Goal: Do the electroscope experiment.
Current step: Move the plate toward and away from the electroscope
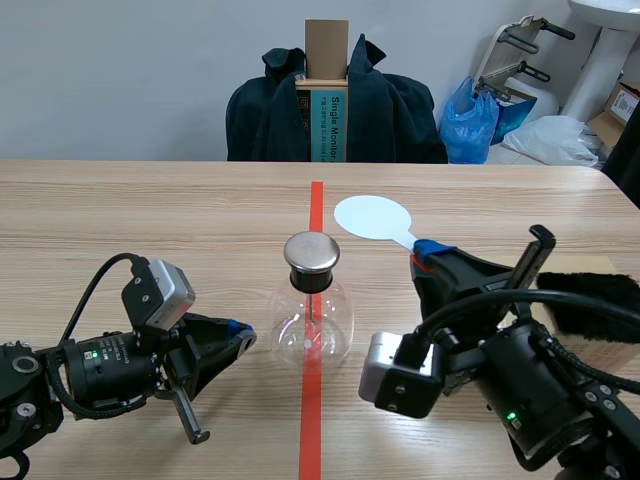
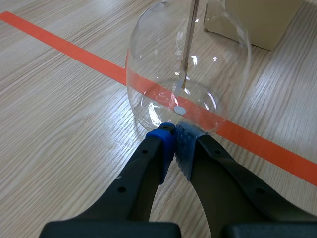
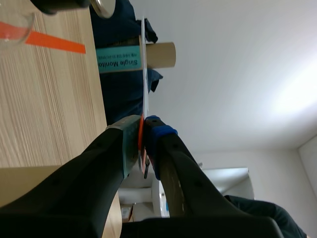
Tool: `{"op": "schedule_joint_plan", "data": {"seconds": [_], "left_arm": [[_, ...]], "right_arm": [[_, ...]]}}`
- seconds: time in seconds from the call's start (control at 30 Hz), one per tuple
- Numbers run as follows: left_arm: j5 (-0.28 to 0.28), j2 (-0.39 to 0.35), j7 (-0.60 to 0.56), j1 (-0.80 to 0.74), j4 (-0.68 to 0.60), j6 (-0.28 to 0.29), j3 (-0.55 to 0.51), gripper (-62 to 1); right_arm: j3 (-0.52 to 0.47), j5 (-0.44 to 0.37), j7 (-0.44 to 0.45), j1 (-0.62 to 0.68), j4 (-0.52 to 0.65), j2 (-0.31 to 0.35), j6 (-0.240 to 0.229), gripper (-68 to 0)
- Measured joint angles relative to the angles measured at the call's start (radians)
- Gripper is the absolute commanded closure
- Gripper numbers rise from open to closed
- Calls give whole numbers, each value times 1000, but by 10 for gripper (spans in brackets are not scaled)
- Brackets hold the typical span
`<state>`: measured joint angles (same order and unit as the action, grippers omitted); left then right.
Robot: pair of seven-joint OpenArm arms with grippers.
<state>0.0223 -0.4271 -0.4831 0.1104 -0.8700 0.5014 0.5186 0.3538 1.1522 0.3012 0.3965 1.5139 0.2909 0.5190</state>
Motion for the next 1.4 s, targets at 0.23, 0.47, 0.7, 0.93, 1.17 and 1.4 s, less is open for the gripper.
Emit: {"op": "schedule_joint_plan", "data": {"seconds": [0.23, 0.47, 0.7, 0.93, 1.17, 1.4], "left_arm": [[0, 0, 0, 0, 0, 0, 0, -28], [0, 0, 0, 0, 0, 0, 0, -28], [0, 0, 0, 0, 0, 0, 0, -28], [-12, 0, 0, 0, 0, 0, 0, -27], [-12, 0, 0, -5, 0, -3, 0, -28], [-12, 0, 0, -18, 0, -13, 0, -28]], "right_arm": [[0, 11, 111, 0, 0, 0, -3, -8], [0, 28, 187, 0, 0, 0, -3, -8], [0, 29, 219, 0, 0, 0, -14, -8], [0, 30, 222, 0, 0, 0, -26, -8], [0, 30, 214, 0, 0, 0, -26, -8], [0, 29, 104, -37, 0, 0, -27, -8]]}}
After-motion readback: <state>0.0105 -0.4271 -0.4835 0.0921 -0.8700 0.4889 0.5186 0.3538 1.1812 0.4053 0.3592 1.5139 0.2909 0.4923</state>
